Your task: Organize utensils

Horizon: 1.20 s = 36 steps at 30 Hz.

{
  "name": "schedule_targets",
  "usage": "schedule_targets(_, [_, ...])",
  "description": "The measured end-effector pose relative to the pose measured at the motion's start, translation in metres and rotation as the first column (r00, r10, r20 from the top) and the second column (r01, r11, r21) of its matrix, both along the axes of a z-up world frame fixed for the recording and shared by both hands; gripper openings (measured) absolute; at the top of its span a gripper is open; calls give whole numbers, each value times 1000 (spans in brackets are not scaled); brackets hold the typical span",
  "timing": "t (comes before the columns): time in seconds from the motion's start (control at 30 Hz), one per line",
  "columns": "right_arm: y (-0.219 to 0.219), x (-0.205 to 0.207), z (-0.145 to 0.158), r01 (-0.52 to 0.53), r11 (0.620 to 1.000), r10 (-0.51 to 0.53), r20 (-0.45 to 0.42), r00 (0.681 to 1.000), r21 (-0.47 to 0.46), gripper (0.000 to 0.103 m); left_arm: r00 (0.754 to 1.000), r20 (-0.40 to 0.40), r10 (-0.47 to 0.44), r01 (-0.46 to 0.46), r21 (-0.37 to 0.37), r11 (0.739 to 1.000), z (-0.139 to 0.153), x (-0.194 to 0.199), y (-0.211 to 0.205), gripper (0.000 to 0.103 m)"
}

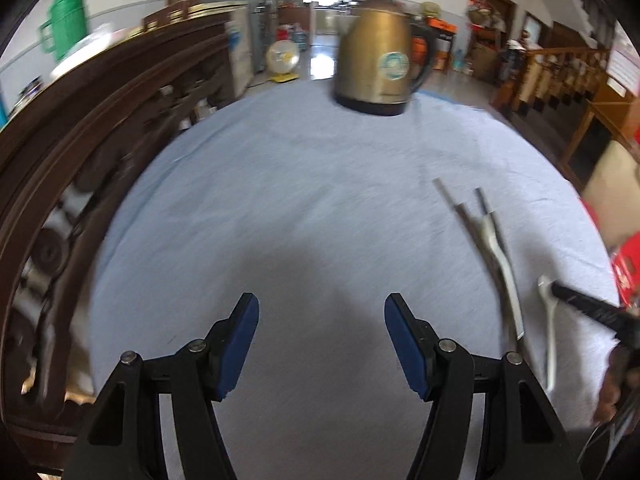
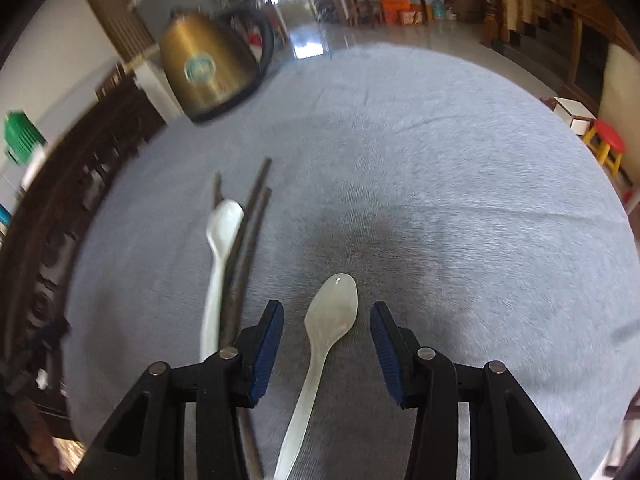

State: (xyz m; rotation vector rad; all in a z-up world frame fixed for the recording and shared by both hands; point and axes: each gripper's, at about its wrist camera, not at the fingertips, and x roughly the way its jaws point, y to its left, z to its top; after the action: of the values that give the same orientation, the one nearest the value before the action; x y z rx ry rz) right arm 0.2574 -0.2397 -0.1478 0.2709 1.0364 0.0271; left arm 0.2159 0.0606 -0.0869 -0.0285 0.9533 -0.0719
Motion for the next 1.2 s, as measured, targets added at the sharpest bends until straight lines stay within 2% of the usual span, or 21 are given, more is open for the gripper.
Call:
schedule_targets(0.07, [4,7,-9,-14,999,13,-43,999,-40,46,999,-2,-41,41,-20,999,3,13,-14,66])
schedule_targets(0.17, [8,7,-10,-34,993,30,-37,999,-114,34,994,-6,-105,105,-47,993,6,37,-37,66])
schedule_targets(0.3, [7,1,-12,-77,985,71,-42,997,-157,34,987,-9,-160,158,-96,983,6,66,-67,66])
schedule_targets(0.53, [-21,-20,-12,-69,994,68,-25,997,-86,34,960,-63,-274,268,-88,959,-16,108,-128,61])
schedule_targets(0.63, [-27,-24,-9,-70,996,69,-22,997,-48,34,950,-97,-297,291,-73,954,-28,116,-144,51])
schedule_targets(0.77, [-32,-27,-7,-65,998,65,-14,998,7,34,935,-158,-317,312,-60,948,-49,122,-157,31])
schedule_targets(0.83, [-35,-28,-7,-60,998,60,-8,998,23,34,934,-151,-322,320,-38,947,-53,122,-159,23])
schedule_targets(0.9, [-34,-29,-7,-56,998,57,-6,998,22,34,933,-146,-328,329,-18,944,-53,120,-159,8])
schedule_targets(0.93, [-33,-29,-7,-54,998,54,-5,999,21,34,929,-149,-339,337,-38,941,-53,120,-158,5])
schedule_targets(0.97, [-33,-28,-7,-51,998,51,-5,999,23,34,926,-148,-349,343,-60,937,-52,118,-155,4])
schedule_targets(1.07, [-35,-32,-7,-33,998,33,0,999,47,34,927,-117,-355,355,-22,935,-44,106,-148,3])
schedule_targets(1.2, [-41,-46,-2,-10,997,7,35,999,80,34,929,-88,-360,356,-51,933,-34,84,-128,3])
